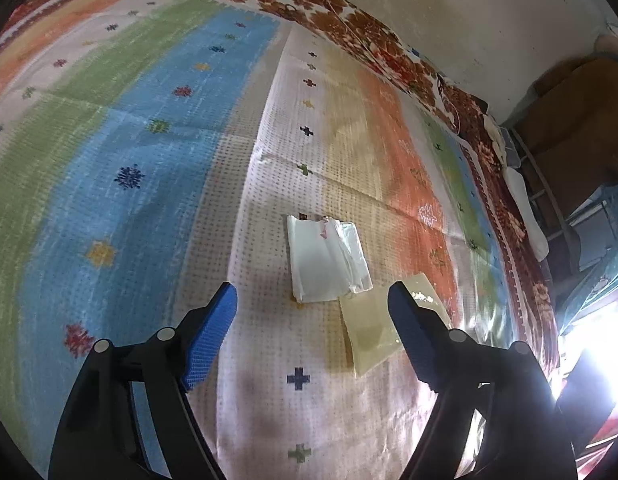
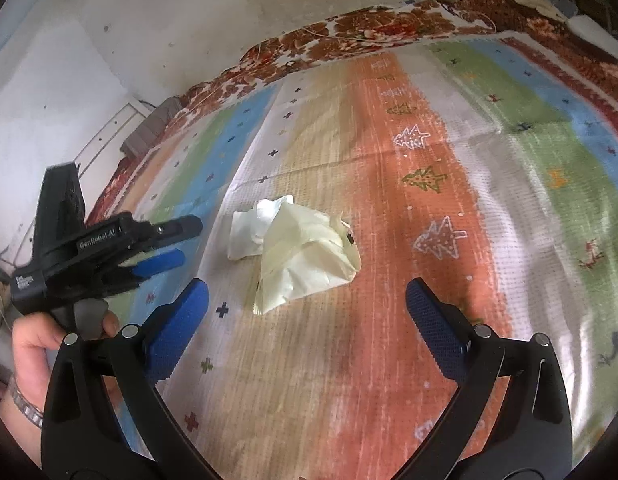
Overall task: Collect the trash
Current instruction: 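Grasp the white paper scrap with left tool while right tool grasps the yellow wrapper, then lift the paper scrap with left tool while right tool lifts the yellow wrapper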
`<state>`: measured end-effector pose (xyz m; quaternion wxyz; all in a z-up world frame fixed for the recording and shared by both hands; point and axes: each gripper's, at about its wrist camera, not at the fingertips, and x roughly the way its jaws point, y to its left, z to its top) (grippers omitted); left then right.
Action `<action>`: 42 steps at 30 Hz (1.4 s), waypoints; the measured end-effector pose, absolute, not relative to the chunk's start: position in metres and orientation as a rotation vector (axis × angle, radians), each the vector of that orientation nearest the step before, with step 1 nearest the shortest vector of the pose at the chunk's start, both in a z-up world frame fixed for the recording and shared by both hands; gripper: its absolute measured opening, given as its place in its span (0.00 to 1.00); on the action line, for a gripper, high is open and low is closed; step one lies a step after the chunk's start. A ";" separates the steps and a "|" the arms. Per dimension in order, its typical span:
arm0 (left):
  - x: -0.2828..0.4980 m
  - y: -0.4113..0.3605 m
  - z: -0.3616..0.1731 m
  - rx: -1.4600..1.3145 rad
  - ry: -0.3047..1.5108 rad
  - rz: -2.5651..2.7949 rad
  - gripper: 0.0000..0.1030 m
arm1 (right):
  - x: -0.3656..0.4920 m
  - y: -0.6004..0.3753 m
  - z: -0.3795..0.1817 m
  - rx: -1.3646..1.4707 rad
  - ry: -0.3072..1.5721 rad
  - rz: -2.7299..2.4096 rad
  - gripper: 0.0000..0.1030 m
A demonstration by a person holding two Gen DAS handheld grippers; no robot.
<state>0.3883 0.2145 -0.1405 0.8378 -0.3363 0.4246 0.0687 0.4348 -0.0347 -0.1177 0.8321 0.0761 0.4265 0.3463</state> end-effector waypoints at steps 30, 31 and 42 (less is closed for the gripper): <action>0.388 0.224 -0.138 -0.670 0.867 0.132 0.02 | 0.458 -0.015 -0.131 0.195 0.948 0.826 0.39; 0.384 0.221 -0.131 -0.665 0.866 0.132 0.02 | 0.454 -0.016 -0.127 0.179 0.944 0.825 0.39; 0.336 0.191 -0.064 -0.476 0.888 0.157 0.02 | 0.388 -0.030 -0.057 -0.064 0.850 0.778 0.38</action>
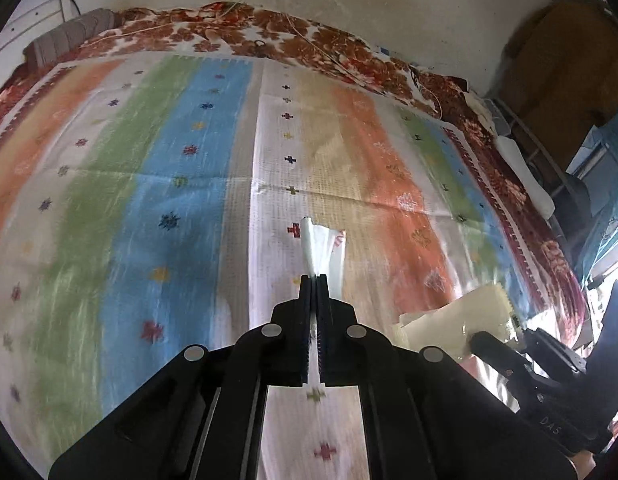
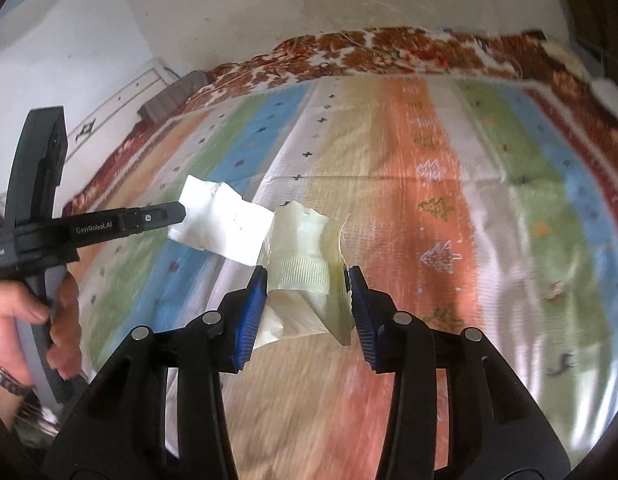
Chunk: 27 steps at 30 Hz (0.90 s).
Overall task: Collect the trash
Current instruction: 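Lift the paper scrap with left tool while right tool lifts the yellow wrapper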
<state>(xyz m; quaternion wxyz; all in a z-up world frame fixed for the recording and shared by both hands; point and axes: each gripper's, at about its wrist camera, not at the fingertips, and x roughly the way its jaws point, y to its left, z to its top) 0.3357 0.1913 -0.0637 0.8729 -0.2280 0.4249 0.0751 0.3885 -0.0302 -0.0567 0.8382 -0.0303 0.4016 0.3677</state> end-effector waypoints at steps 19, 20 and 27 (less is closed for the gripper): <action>0.239 0.121 0.004 -0.488 0.788 0.050 0.02 | 0.291 -0.098 0.008 -0.176 0.781 0.743 0.32; 0.232 0.116 0.008 -0.484 0.785 0.040 0.02 | 0.284 -0.100 0.012 -0.185 0.774 0.745 0.32; 0.199 0.101 0.027 -0.539 0.740 -0.002 0.01 | 0.244 -0.118 0.032 -0.175 0.756 0.776 0.32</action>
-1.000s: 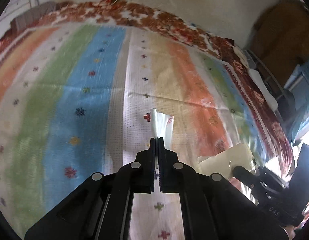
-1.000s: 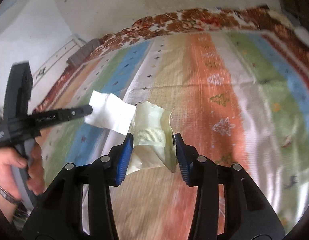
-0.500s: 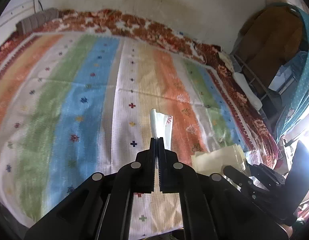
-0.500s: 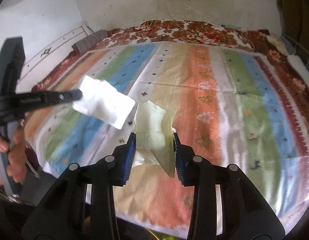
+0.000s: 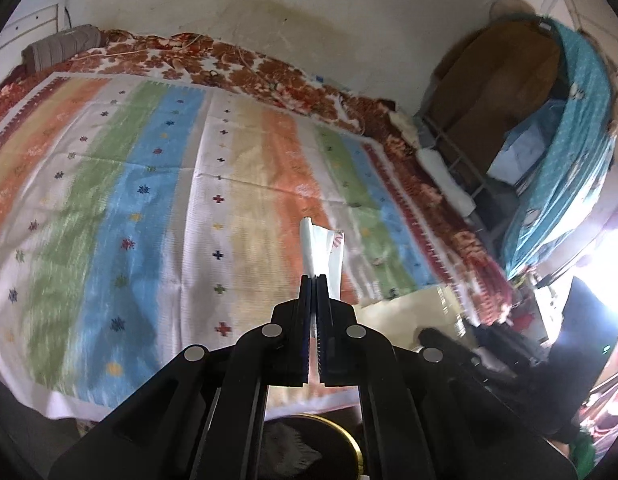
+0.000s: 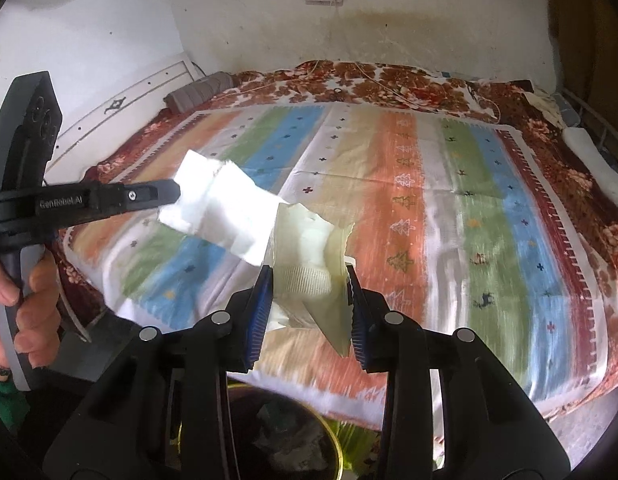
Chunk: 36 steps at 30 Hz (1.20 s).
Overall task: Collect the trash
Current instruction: 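Lift the paper scrap with left tool while right tool lifts the yellow wrapper, then lower both scraps into the dark bin and open both tools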
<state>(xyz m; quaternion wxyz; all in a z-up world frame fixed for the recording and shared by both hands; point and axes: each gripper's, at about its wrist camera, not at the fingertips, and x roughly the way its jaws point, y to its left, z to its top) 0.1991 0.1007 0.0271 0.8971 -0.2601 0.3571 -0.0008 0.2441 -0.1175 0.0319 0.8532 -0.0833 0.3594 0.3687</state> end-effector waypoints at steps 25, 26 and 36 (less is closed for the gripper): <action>0.075 0.049 0.013 -0.574 0.735 -0.012 0.01 | 0.135 -0.169 0.019 -0.150 0.799 0.830 0.32; 0.071 0.048 0.010 -0.581 0.743 -0.009 0.02 | 0.131 -0.170 0.014 -0.160 0.807 0.826 0.32; 0.050 0.027 -0.026 -0.580 0.855 0.008 0.02 | 0.097 -0.169 -0.021 -0.242 0.881 0.794 0.33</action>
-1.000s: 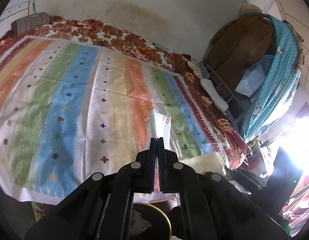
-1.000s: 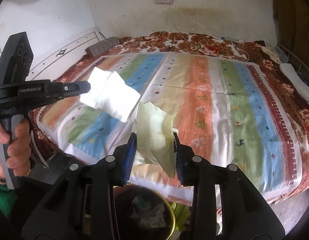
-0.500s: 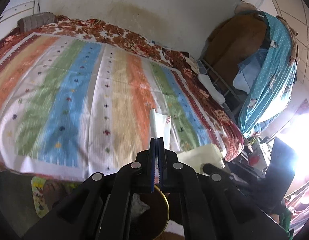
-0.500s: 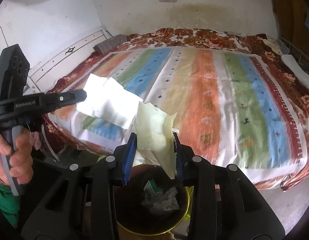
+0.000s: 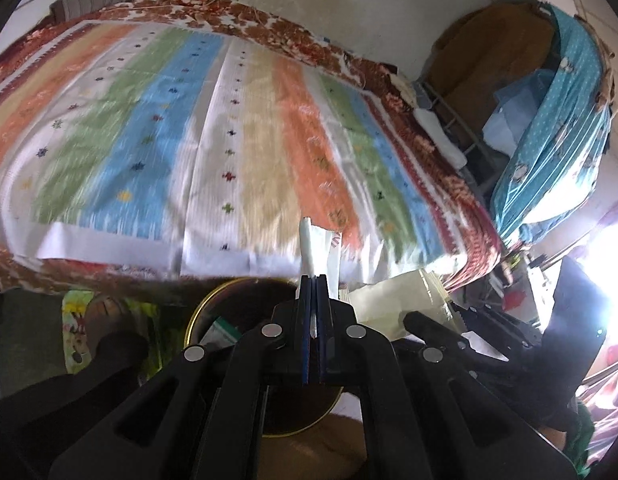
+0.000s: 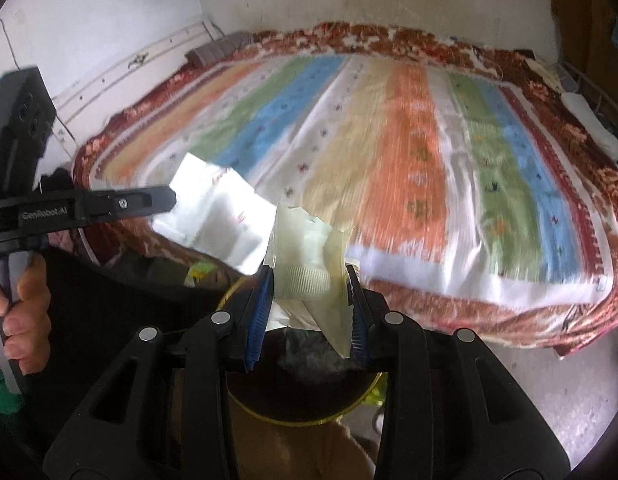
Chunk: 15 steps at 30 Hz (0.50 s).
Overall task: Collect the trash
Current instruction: 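Lower both scraps into the dark bin and open both tools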
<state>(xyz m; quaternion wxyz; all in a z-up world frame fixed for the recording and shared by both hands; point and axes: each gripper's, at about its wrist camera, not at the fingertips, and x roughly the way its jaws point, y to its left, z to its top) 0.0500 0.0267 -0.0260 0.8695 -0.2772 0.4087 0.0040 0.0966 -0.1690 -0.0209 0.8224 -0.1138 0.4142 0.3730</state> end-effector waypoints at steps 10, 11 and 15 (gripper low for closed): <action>0.050 0.007 -0.058 -0.516 0.999 0.070 0.02 | 0.089 -0.166 -0.049 -0.273 0.980 0.769 0.36; 0.050 0.007 -0.059 -0.514 1.004 0.073 0.02 | 0.090 -0.166 -0.051 -0.270 0.990 0.766 0.44; 0.053 0.014 -0.065 -0.563 1.021 0.091 0.23 | 0.092 -0.165 -0.056 -0.253 1.019 0.770 0.57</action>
